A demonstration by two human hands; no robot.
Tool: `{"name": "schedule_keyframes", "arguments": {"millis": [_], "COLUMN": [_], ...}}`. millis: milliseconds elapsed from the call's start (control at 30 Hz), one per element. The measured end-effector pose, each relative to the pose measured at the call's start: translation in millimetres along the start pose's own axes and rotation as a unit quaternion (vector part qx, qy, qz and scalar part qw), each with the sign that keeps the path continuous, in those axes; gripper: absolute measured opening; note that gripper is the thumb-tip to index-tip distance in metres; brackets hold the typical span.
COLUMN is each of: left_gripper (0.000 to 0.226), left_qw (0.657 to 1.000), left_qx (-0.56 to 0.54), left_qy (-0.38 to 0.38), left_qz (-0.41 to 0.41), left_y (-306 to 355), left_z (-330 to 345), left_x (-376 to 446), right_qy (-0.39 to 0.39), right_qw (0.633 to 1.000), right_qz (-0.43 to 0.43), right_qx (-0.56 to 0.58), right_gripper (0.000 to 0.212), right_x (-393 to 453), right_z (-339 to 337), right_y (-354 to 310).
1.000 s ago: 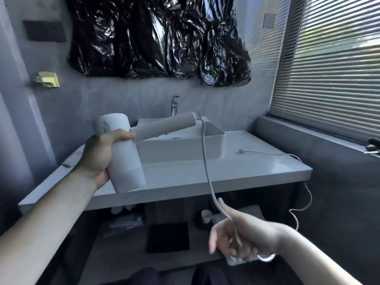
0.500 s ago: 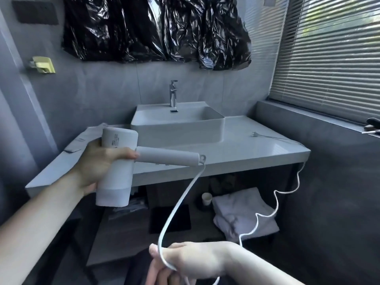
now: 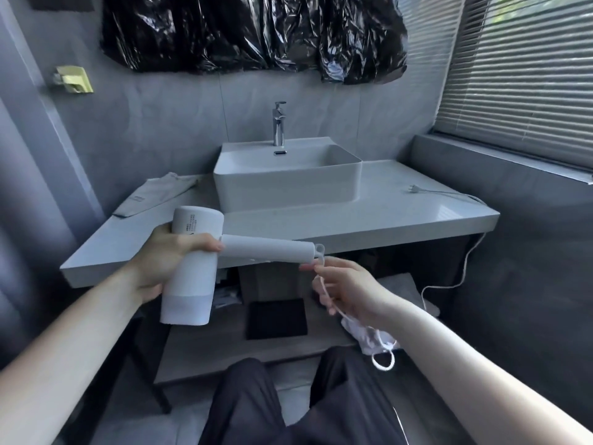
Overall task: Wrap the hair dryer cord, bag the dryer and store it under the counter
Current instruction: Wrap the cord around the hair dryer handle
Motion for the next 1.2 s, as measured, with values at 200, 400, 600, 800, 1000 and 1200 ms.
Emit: {"name": "schedule_keyframes", "arguments": {"millis": [200,400,600,800,1000,1200], "left_gripper": [0.066,0.055,0.038,0.04,0.046,0.045], "left_qw": [0.997,0.991,0.983,0.982,0.956,0.962], "left_qx": [-0.061,-0.127,-0.16,0.064,0.2,0.167], "left_qy": [-0.034,-0.019,0.088,0.142,0.053,-0.074], "left_qz": [-0.03,-0.046,-0.001,0.103,0.206,0.205], "left_y": [-5,-10,4,8,-7,-17], "left_z": [10,16,23,27,36,45], "left_x": [-2,5,9,13,-3,-18], "right_qy": [-0.013,-0.005,-0.116,-0.161,-0.082,0.043], "right_qw": [0.999,1.0,0.921,0.822,0.786,0.859], "right_qz": [-0.043,0.014,0.049,0.03,-0.105,-0.203], "right_qx": [0.018,-0.008,-0.368,-0.546,-0.604,-0.467], "right_gripper": [0.024,0.041,0.044,0.047,0.046,0.044], "right_x": [0,-8,-42,-65,-73,-56], "right_z": [-26,-32,10,52,50,-3], "right_y": [22,90,112,68,-23,-93]}}
Point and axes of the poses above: each hand's wrist, its own x-axis towards the middle knuckle, its own z-axis out of the palm, y = z × x, the point moved 4 cm from there along x, towards the middle knuckle, and after that the axes turned 7 degrees about x, right-handed, at the moved point
